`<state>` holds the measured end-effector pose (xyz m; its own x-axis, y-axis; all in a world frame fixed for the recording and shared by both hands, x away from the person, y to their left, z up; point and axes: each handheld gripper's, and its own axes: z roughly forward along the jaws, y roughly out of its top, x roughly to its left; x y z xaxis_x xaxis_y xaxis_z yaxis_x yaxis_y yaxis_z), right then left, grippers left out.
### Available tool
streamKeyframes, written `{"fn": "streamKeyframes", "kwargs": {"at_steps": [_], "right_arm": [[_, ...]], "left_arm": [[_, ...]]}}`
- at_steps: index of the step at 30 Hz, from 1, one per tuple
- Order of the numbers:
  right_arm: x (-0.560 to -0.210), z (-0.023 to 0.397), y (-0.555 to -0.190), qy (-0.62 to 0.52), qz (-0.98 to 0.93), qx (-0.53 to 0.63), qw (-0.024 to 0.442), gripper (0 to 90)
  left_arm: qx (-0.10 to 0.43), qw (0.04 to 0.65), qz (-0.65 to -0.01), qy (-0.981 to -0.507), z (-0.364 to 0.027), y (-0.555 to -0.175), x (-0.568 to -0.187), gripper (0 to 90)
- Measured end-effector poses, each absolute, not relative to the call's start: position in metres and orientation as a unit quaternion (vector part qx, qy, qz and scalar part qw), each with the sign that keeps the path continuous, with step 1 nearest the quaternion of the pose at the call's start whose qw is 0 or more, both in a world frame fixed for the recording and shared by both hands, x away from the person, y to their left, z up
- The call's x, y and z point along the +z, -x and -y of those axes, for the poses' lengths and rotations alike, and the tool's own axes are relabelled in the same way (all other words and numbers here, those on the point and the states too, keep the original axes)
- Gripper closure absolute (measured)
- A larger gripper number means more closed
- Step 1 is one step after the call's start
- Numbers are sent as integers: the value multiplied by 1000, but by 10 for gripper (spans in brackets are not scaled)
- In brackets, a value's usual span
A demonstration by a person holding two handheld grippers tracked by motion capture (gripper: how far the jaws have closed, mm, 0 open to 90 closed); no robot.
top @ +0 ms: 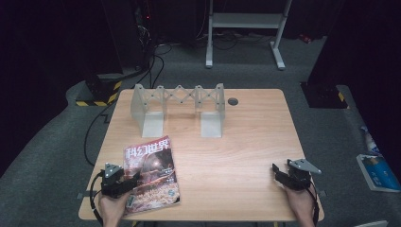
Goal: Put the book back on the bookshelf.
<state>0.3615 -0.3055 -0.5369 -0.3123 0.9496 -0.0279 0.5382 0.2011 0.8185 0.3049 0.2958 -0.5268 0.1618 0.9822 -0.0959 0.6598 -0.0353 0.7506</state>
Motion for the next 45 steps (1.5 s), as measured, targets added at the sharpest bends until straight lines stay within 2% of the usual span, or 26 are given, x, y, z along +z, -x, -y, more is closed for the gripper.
{"fn": "streamKeyframes", "kwargs": {"at_steps": [35,45], "right_arm": [[-537,305,-361,-513,-724,366,281,337],[-535,298,-357,-490,-737,359,295,375]], "left_arm": [[225,346,-590,-694,-242,-326,-525,335],[220,346,-583,-702,-230,-330,-524,340]]}}
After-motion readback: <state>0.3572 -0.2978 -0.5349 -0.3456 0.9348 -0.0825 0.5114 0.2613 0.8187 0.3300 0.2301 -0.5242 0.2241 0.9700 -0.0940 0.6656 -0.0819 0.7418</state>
